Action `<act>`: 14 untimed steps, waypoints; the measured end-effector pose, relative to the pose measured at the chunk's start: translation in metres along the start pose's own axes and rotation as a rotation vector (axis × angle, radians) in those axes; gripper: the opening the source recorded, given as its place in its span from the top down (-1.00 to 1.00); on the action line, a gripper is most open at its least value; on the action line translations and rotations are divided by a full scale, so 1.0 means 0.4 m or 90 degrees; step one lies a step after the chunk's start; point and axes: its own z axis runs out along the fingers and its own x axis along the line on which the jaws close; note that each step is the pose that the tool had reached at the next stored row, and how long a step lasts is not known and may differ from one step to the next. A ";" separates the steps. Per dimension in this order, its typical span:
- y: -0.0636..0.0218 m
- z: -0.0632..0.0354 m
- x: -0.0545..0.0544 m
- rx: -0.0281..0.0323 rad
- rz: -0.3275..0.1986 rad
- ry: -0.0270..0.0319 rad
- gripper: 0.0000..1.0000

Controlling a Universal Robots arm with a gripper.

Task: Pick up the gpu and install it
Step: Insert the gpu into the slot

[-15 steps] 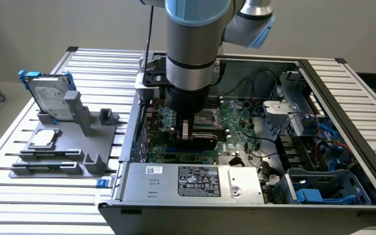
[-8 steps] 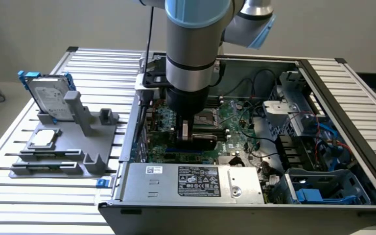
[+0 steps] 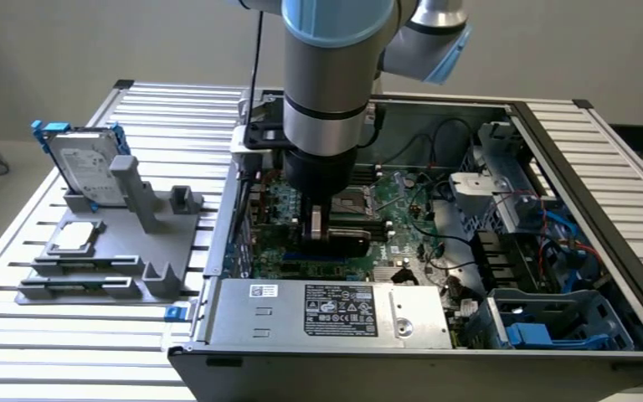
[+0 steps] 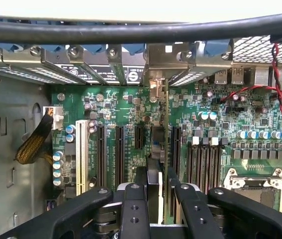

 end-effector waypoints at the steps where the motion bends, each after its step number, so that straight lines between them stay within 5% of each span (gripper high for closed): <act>1: 0.000 0.001 0.000 0.0000 0.000 -0.0001 0.47; 14: 0.000 0.016 0.001 -0.0004 -0.007 0.0001 0.47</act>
